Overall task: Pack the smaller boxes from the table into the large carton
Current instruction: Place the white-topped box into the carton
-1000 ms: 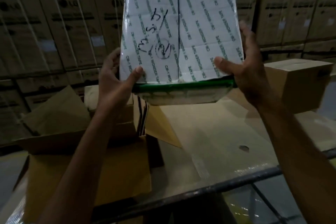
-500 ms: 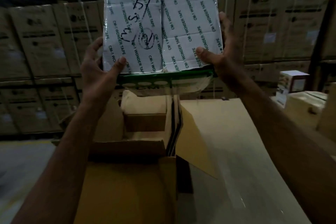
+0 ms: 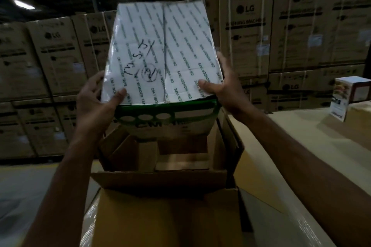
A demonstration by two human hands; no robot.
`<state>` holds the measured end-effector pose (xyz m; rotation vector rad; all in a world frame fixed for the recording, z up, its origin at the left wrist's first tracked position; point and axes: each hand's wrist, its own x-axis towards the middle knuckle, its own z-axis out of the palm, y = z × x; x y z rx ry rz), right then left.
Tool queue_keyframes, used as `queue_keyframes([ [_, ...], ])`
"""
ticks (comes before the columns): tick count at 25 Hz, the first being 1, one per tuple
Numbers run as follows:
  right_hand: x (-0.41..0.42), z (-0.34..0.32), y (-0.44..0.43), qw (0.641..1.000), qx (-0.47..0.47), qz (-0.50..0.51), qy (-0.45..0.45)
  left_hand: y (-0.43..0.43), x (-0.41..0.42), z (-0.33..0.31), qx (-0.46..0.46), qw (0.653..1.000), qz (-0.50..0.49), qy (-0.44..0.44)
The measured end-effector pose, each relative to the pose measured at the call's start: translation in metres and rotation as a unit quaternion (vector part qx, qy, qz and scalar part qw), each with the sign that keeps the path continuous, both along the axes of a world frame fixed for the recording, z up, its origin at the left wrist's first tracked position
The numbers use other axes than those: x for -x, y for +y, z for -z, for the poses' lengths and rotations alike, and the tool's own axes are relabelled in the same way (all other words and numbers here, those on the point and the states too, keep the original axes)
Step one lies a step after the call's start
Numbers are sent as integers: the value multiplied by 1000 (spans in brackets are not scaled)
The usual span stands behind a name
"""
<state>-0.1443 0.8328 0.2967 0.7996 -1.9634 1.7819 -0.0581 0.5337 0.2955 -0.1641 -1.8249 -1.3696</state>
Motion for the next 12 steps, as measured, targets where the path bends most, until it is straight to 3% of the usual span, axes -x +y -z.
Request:
queue_keyframes([
  [12, 27, 70, -50, 975, -35, 91, -202, -63, 70, 57, 26, 963, 131, -234],
])
